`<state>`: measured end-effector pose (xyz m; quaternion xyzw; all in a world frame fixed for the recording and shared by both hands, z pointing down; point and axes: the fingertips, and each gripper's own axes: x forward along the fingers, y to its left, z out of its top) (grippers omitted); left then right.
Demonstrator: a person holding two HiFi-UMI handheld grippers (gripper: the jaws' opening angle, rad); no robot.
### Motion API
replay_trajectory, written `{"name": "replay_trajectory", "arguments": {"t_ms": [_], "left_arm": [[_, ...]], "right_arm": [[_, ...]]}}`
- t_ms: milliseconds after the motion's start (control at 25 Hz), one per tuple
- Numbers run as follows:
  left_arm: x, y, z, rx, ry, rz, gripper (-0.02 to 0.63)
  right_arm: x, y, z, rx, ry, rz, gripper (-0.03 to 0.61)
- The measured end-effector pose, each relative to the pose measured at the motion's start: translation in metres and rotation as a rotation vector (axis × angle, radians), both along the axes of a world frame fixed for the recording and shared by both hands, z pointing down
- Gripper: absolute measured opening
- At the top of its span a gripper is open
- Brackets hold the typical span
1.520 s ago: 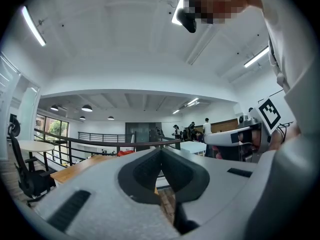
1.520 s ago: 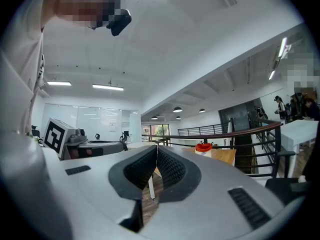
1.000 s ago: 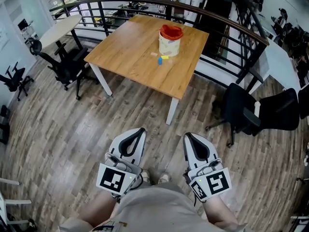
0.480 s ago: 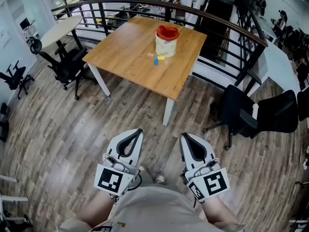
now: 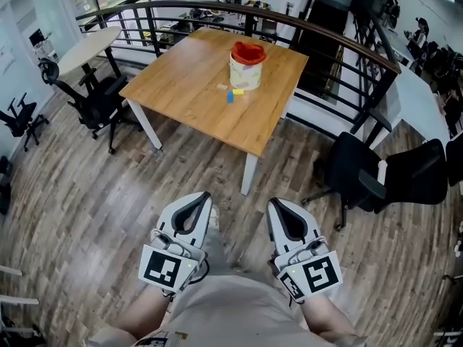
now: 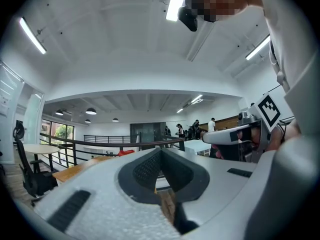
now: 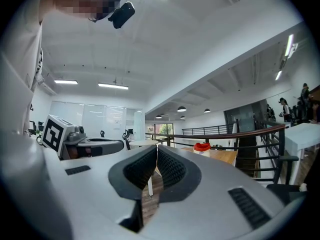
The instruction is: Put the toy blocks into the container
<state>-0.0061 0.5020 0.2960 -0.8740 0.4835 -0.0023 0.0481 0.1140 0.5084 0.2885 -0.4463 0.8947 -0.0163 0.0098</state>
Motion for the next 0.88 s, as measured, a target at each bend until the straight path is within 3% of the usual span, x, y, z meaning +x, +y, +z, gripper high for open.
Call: {"name": "replay_trajectory", "arguments": {"t_ms": [320,880], "left_arm": [[-0.006,-0.062,0.011,-0.020,0.001,0.011,0.012],[-0.035,-0.234,0.011,-0.081,-0.005,0.065,0.011]], "right_arm": [[-0.010,-0.058,0.016,-0.020,0.006,0.003,0.021],[-0.048,-0.228,0.014,-0.048,0.016,0.045,0.021]]}}
